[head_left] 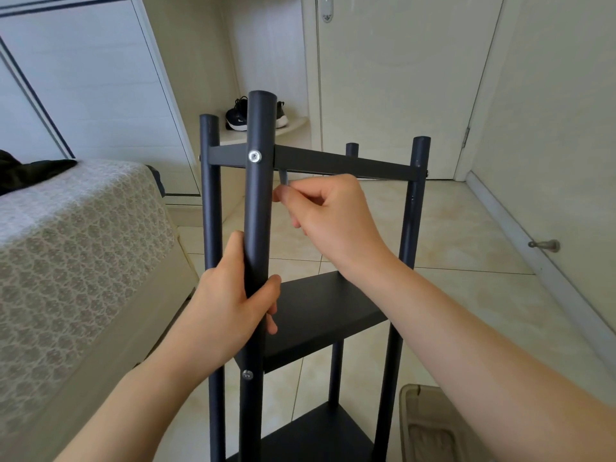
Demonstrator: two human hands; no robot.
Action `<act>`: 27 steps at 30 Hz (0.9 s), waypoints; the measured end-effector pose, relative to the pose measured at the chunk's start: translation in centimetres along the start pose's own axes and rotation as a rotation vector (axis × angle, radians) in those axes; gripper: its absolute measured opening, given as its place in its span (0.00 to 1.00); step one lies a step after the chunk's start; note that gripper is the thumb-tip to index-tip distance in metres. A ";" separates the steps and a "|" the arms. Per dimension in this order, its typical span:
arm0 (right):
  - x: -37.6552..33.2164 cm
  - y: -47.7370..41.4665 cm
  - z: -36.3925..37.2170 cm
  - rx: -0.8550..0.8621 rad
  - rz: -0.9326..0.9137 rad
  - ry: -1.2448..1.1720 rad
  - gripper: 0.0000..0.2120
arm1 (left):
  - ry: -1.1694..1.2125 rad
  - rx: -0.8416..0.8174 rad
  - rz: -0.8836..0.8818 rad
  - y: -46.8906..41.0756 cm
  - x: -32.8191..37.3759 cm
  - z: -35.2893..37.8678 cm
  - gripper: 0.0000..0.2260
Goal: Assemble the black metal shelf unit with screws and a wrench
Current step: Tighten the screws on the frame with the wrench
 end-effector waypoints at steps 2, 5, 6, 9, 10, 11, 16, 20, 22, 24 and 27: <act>0.2 -0.1 0.1 0.011 -0.015 0.005 0.24 | 0.000 -0.006 0.006 0.0 0.1 0.1 0.11; 0.6 -0.2 0.3 0.034 -0.020 0.021 0.21 | 0.012 -0.013 0.012 0.0 0.2 0.2 0.11; 0.6 -0.1 0.4 0.041 -0.022 0.032 0.20 | 0.015 -0.016 0.013 0.0 0.2 0.2 0.11; 0.4 -0.1 0.9 0.067 -0.040 0.074 0.14 | 0.021 -0.034 0.015 0.1 0.4 0.2 0.13; 0.4 -0.2 1.1 0.077 -0.045 0.069 0.13 | 0.021 -0.039 0.014 0.1 0.5 0.2 0.14; 0.5 -0.3 1.3 0.090 -0.050 0.060 0.13 | 0.017 -0.041 0.013 0.1 0.5 0.2 0.14; 1.6 -1.0 2.3 0.190 -0.111 0.132 0.18 | 0.003 -0.036 0.003 0.1 0.3 -0.1 0.12; 2.4 -1.6 3.3 0.303 -0.190 0.171 0.16 | -0.003 -0.033 0.004 0.0 0.1 -0.4 0.14; 2.7 -1.8 3.8 0.341 -0.217 0.192 0.14 | -0.012 -0.037 0.005 0.0 0.0 -0.5 0.16; 2.8 -2.0 4.2 0.368 -0.240 0.198 0.12 | -0.014 -0.041 0.007 0.0 0.0 -0.6 0.17; 2.8 -2.2 4.5 0.384 -0.242 0.213 0.11 | -0.009 -0.048 0.012 -0.1 0.0 -0.7 0.17</act>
Point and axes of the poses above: each hand's wrist, its own y-axis away from the middle knuckle, its own z-axis out of the palm, x = y × z, the point moved 1 cm from there along -y, towards the middle knuckle, and after that the axes turned 12 degrees about -x, right-handed, at the moved point
